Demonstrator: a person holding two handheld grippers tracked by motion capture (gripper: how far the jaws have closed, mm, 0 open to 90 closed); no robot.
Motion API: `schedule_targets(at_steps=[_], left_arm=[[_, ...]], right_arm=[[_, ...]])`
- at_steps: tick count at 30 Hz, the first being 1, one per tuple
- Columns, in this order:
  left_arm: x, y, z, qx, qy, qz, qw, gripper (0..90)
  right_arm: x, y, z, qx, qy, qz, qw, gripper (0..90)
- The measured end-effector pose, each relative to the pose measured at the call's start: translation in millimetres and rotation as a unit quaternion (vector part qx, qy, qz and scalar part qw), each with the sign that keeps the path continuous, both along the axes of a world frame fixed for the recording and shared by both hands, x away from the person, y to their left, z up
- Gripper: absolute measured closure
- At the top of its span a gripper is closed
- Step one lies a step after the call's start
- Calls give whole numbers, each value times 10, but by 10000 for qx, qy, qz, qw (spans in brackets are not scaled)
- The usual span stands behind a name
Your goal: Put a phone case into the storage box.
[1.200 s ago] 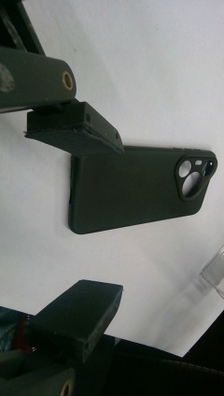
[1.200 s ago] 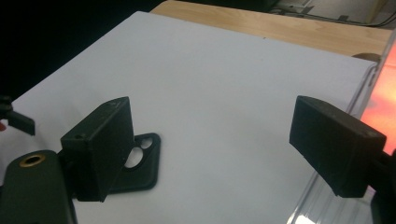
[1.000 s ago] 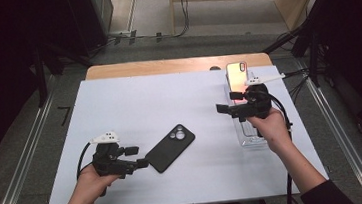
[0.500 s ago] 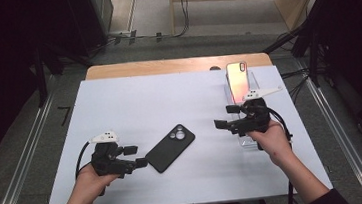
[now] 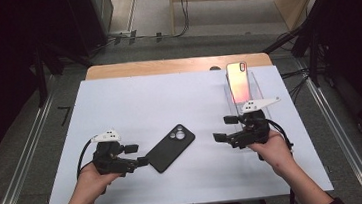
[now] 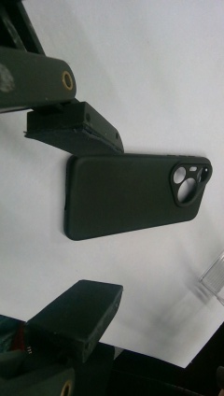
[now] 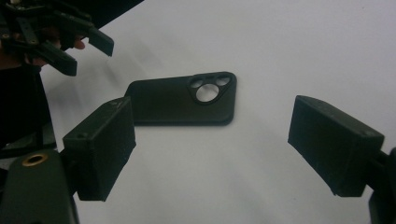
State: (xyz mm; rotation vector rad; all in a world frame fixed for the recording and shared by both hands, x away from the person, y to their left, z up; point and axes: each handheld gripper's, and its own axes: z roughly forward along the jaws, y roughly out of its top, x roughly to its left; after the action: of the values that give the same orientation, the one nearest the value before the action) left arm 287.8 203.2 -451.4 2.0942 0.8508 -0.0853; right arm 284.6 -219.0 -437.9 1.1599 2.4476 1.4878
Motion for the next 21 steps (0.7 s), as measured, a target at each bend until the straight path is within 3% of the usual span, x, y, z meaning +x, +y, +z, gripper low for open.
schedule_targets(at_steps=[6, 10, 21], left_arm=[[4, -25, 7, -44, -87, -58, 9999, 246], [12, -45, 8, -76, -137, -62, 9999, 204], [101, -221, 26, 83, -228, -44, 9997, 141]], right_arm=[[-106, 1, -26, 62, 24, 124, 9999, 132], [-192, 2, -43, -54, 17, 256, 9997, 181], [-331, 5, -98, -97, 87, 375, 9992, 180]])
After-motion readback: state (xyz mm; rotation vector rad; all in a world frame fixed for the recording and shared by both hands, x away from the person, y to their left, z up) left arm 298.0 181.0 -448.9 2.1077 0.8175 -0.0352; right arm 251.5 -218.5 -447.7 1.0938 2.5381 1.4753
